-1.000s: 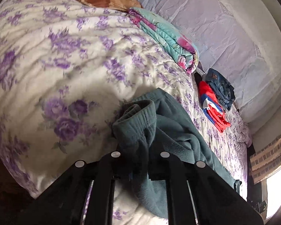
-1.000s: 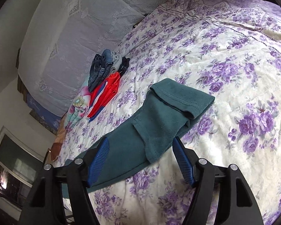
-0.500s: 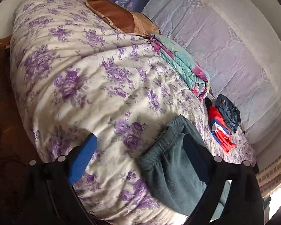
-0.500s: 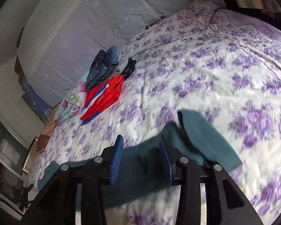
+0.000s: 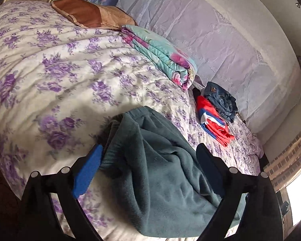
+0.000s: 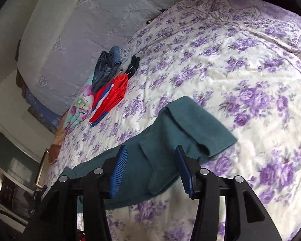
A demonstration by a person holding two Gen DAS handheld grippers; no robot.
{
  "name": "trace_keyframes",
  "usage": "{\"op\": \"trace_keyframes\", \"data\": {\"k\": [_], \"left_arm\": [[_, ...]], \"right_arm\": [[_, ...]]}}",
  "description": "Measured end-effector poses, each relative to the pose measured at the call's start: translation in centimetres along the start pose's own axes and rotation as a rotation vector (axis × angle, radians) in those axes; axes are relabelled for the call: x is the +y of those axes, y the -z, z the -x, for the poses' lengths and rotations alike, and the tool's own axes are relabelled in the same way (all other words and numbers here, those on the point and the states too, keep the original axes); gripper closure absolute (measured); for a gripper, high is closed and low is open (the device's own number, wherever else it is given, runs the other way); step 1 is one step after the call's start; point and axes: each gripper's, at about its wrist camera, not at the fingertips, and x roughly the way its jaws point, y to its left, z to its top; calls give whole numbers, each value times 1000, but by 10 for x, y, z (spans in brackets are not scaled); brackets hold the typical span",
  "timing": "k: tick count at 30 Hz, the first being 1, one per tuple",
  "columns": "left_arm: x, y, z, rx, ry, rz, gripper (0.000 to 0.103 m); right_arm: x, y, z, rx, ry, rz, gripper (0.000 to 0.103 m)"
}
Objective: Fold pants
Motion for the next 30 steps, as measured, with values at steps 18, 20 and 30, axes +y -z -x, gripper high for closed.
{"op": "trace_keyframes", "data": {"k": [18, 20, 30], "left_arm": [[1, 10, -15, 3, -88, -35, 12], [-1, 11, -14, 6, -98, -57, 12], [-8, 19, -20, 8, -154, -154, 10]], "right_arm": [[50, 48, 34, -147, 446, 454, 36], [66, 61, 23, -162, 536, 587, 36], [52, 63, -17, -53, 662, 693, 61]]}}
